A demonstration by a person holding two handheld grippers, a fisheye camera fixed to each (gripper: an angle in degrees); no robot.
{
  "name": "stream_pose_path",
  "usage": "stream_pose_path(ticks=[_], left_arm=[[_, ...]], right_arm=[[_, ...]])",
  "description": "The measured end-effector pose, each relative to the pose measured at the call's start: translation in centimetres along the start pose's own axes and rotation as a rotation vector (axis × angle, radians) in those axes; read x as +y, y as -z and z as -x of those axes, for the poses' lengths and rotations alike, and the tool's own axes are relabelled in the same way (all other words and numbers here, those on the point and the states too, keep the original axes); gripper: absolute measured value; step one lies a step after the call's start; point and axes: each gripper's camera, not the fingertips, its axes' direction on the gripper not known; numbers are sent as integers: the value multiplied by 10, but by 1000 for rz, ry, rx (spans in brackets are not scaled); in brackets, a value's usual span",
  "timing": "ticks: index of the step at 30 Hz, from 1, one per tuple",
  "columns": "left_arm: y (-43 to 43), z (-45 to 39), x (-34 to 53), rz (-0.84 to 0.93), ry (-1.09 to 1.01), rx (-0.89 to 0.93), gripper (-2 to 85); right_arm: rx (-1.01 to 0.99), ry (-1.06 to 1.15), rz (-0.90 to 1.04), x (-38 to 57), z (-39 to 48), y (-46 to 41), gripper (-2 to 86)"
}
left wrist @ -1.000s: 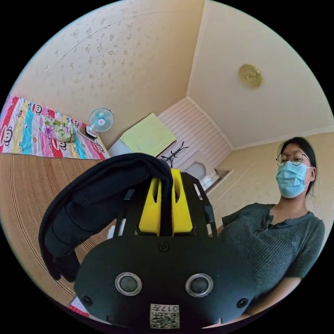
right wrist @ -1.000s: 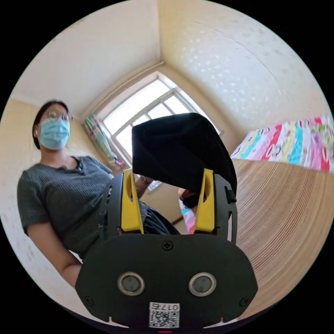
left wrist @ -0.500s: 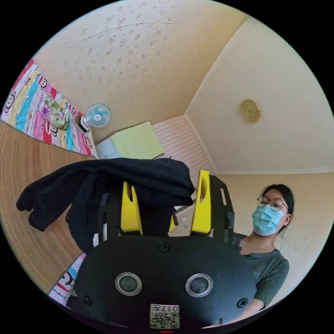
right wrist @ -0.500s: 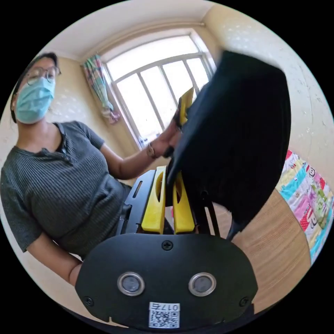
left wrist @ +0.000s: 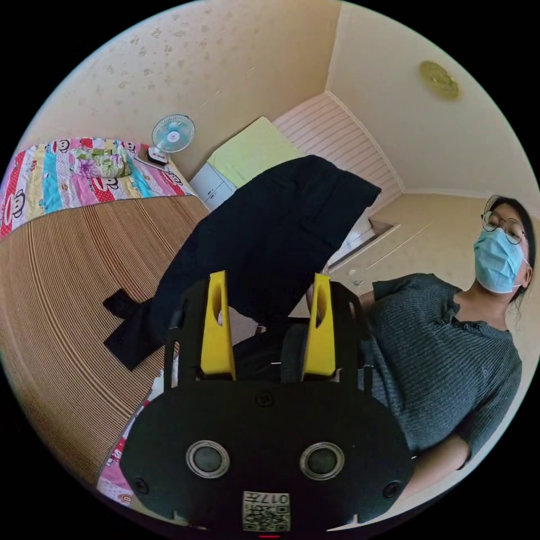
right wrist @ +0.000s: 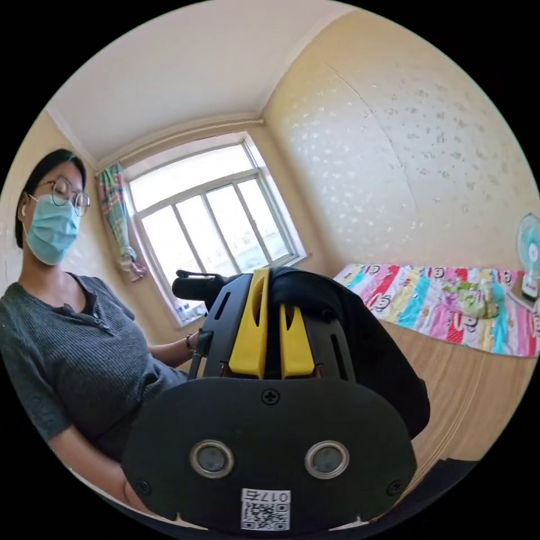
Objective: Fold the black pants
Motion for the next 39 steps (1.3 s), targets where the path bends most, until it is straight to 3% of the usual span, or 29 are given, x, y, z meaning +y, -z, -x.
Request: stream_pose_path(ticks=[4, 11, 16, 18, 20, 22, 25, 30, 34, 39], left_arm=[[-8, -7, 11, -39, -11, 132, 210], [-29, -35, -4, -6, 19, -193, 261], [-74, -51, -39, 2, 9, -197, 286], [-67, -77, -42, -157, -67, -214, 268], [-35, -126, -25, -458, -254, -273, 152], [-20, -154, -19, -525, -383, -329, 58], [-19, -177, -46, -270, -441, -333, 28], [-32, -198, -75, -79, -436, -198, 22], [-32, -232, -104, -26, -493, -57, 24], [45, -272, -126, -193, -518, 146, 23]], right_arm=[[241, 9, -41, -36, 40, 22, -5], [320, 103, -113, -82, 92, 77, -5], [251, 97, -160, -97, 114, 119, -4], [227, 71, -162, -97, 114, 138, -5], [202, -18, -185, -84, 101, 175, -5], [187, -90, -214, -63, 83, 206, -5], [170, -270, -263, -11, 39, 255, -5], [-11, -507, -510, 78, -20, 317, -3], [130, -339, -572, 16, 20, 380, -1], [73, 92, -491, -148, 93, 387, 1]])
